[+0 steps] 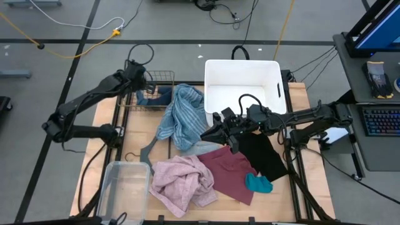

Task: Pick & Place Cloths
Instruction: Put the blue sock into the wire basket, then put the light blue sock into the wire basket

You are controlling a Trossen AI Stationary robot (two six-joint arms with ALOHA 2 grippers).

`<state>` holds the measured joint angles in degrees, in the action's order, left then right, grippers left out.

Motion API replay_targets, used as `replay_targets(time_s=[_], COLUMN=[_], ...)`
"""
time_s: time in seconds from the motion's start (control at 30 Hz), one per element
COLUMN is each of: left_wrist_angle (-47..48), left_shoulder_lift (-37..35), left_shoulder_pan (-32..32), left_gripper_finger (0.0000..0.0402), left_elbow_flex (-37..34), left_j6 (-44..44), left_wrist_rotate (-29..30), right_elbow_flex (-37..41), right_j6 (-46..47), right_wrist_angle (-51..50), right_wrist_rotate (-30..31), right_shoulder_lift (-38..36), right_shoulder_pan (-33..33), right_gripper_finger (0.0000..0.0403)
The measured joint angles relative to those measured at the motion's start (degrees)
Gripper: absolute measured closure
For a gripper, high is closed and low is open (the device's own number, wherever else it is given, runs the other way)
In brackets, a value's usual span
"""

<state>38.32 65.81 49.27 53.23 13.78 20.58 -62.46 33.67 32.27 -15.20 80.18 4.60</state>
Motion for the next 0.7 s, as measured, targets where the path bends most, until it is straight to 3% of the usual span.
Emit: replay_targets(time_s=[0.2, 0.53, 0.7], left_wrist_angle=[1.1, 2.6, 3.2], left_shoulder_lift=[1.2, 1.1, -1.1], left_shoulder_pan=[0.3, 0.3, 0.3], left_gripper_finger=[0.0349, 0.0241, 0.0213], left_elbow_flex=[0.0, 0.0, 0.0], left_j6=[-1.2, 0.0, 0.1], left_wrist_rotate=[-2.7, -4.3, -9.3], right_elbow_flex=[0.0, 0.0, 0.0], right_j6=[-0.1, 0.1, 0.0], right_wrist_angle=[0.0, 0.0, 0.0], right_wrist_rotate=[0.0, 0.0, -1.5], right_shoulder_lift=[0.0, 0.0, -0.8], right_shoulder_pan=[0.0, 0.0, 0.0], right_gripper_finger=[0.0355, 0.0355, 0.0355])
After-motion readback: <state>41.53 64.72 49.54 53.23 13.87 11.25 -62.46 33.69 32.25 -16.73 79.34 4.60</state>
